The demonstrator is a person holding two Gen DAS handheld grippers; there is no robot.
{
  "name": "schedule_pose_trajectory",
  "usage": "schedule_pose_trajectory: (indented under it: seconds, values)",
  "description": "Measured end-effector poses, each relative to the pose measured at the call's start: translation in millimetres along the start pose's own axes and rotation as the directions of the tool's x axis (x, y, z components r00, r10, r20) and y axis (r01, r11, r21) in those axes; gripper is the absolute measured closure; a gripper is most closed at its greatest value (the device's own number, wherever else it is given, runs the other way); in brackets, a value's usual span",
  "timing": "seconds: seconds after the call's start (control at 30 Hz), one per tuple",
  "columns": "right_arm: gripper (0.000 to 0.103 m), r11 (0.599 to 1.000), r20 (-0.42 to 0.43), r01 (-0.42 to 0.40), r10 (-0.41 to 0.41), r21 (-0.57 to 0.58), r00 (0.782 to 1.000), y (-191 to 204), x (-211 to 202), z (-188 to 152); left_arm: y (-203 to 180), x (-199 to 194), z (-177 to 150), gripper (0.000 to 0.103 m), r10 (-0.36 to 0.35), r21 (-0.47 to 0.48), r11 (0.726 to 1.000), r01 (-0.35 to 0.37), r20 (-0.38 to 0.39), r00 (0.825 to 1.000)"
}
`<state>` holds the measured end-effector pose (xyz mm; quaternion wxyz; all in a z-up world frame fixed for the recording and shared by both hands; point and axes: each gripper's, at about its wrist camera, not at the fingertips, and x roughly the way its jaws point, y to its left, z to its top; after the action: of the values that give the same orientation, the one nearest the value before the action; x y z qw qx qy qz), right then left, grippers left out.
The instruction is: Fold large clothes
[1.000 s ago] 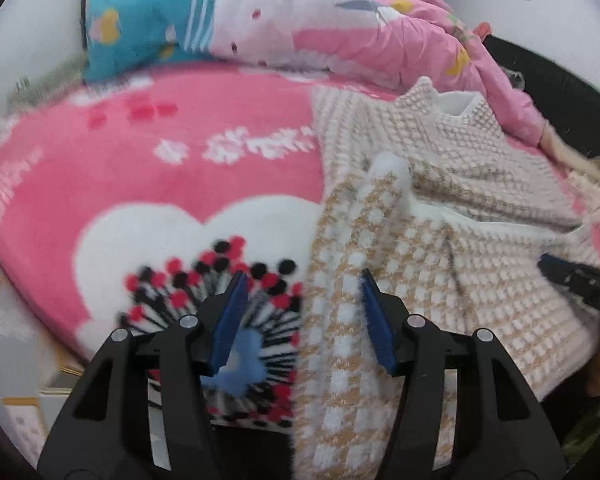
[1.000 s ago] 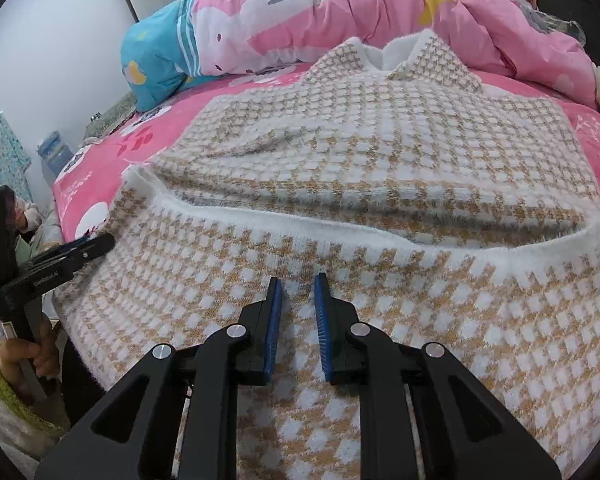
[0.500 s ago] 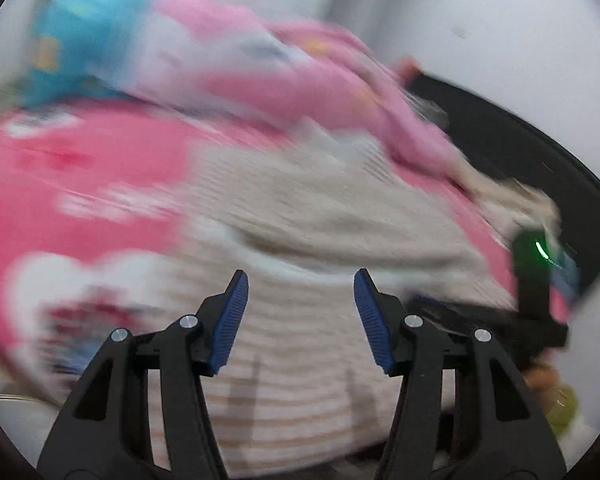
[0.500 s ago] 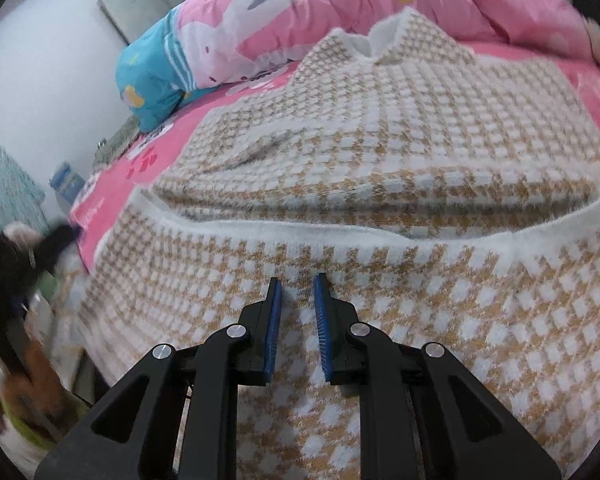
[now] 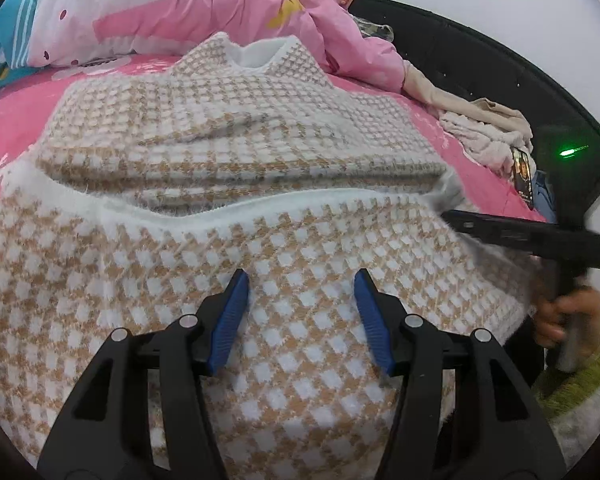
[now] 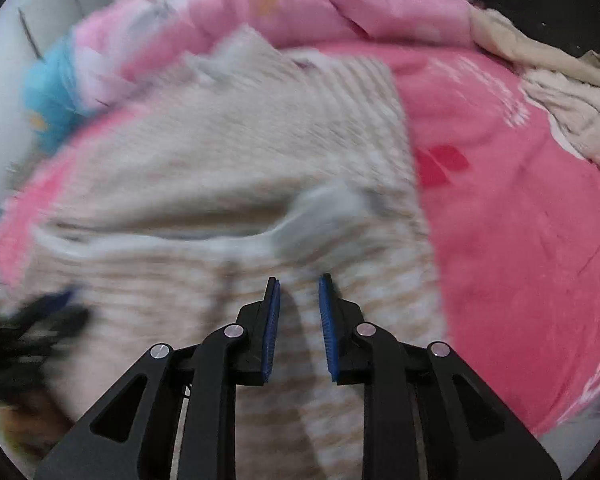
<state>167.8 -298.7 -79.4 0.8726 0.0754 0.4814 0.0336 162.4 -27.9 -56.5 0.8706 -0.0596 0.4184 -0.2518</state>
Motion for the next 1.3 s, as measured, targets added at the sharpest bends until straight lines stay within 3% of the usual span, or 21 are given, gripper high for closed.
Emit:
schedule_pose_trajectory:
  seconds: [0.1,0.2,0.3,0.4,0.53,0.63,0.7,0.8,0.9,1.03,1.17,1.3]
  values:
    - [0.089,0.996,0.002,-0.057,0.057,0.072,0.998,-12.3,-0.8,5.1,-0.9,1.0,3.6,0.050,-0.004,0.006,1.000,0.004,-0.018,1.000]
    - [0.085,0.997,0.049,-0.014,0.010,0.076,0.999,-8.0,-31.2,1.3,6.1,2.8,10.0,0.050,-0.038,-0.019,0.999,0.037,-0.048,0.998]
    - [0.084,0.999,0.109,-0.048,0.050,-0.026,0.993,9.1,-70.7,-15.2,12.2,4.8,14.4,0.052,-0.063,-0.040,0.997,0.060,-0.073,0.995]
    - [0.078,0.977,0.061,-0.085,0.099,-0.195,0.993,38.0,-88.0,-49.0,16.1,6.6,15.2,0.053,-0.076,-0.058,0.996,0.072,-0.082,0.994]
    - [0.078,0.969,-0.068,0.058,-0.076,-0.239,0.995,37.0,-34.1,-77.3,16.9,6.7,15.5,0.055,-0.079,-0.058,0.996,0.074,-0.090,0.993]
    - [0.078,0.980,-0.069,0.046,-0.061,-0.193,0.996,35.0,-35.2,-70.6,17.3,8.2,16.9,0.056,-0.078,-0.050,0.996,0.073,-0.105,0.991]
    - [0.077,0.974,-0.018,0.074,-0.079,-0.216,0.997,47.4,-55.7,-61.1,19.9,8.9,18.6,0.056,-0.089,-0.056,0.995,0.083,-0.116,0.989]
    - [0.077,0.950,0.055,-0.041,0.061,-0.309,0.997,77.0,-85.9,-53.1,24.9,10.4,19.9,0.057,-0.111,-0.080,0.992,0.101,-0.128,0.985]
    - [0.077,0.907,0.022,-0.162,0.185,-0.388,0.982,107.9,-76.1,-59.3,25.4,10.7,19.4,0.058,-0.111,-0.091,0.991,0.100,-0.129,0.985]
    - [0.077,0.896,-0.084,-0.104,0.075,-0.432,0.994,120.6,1.4,-73.2,26.9,12.5,18.8,0.063,-0.111,-0.104,0.990,0.097,-0.133,0.985]
    - [0.077,0.910,-0.066,-0.100,0.080,-0.402,0.995,120.5,-23.3,-59.8,35.8,11.3,19.3,0.064,-0.148,-0.137,0.982,0.130,-0.126,0.981]
    - [0.077,0.874,-0.014,-0.164,0.178,-0.457,0.984,140.2,-55.9,-64.2,41.7,12.7,19.9,0.066,-0.173,-0.160,0.975,0.152,-0.129,0.976]
